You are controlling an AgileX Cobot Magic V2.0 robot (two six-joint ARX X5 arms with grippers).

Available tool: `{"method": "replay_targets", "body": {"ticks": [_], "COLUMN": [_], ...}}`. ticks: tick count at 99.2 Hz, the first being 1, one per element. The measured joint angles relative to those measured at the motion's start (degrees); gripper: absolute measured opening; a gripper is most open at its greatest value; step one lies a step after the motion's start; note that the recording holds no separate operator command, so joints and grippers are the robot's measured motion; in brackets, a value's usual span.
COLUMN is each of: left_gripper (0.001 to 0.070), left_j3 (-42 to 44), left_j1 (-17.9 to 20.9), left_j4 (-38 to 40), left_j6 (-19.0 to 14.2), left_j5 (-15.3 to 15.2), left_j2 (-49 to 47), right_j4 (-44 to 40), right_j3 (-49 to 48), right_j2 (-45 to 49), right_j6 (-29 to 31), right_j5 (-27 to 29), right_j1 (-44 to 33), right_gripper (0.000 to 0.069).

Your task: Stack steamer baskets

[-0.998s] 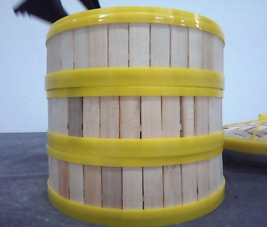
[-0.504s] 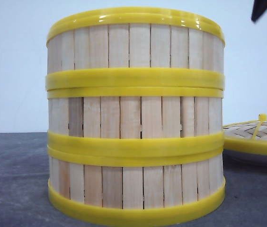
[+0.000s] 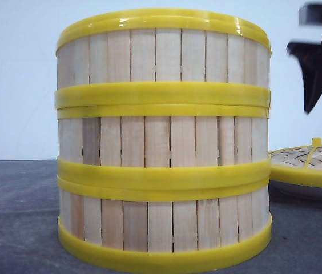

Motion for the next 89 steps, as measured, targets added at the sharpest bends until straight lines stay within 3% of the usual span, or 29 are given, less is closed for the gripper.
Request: {"method": "replay_targets", "body": {"ticks": [18,45,77,89], "left_gripper": [0.0311,0.0311,0.0311,0.0311], "left_j3": [0.0,0.0,0.0,0.0], "left_j1": [0.0,0.0,0.0,0.0], "left_j4": [-1.4,-1.9,-1.99,-1.99], "left_j6": [-0.66,-1.31,-1.46,-1.46], "left_j5": [0.04,0.07,0.07,0.07], "left_j2": [-0.31,-0.31,-0.31,-0.31], "right_j4": [3.89,6.14,7.06,7.08], "right_j3": [0.0,0.0,0.02,0.09], "right_j2": [4.22,8.39,9.09,9.09], "right_j6": [0.0,0.0,0.02,0.02], "right_j5": [0.0,1.73,3.23,3.41], "right_j1": [0.0,0.0,-0.02,-0.02], "right_gripper": [0.0333,0.0312,0.0084,0.0054]}}
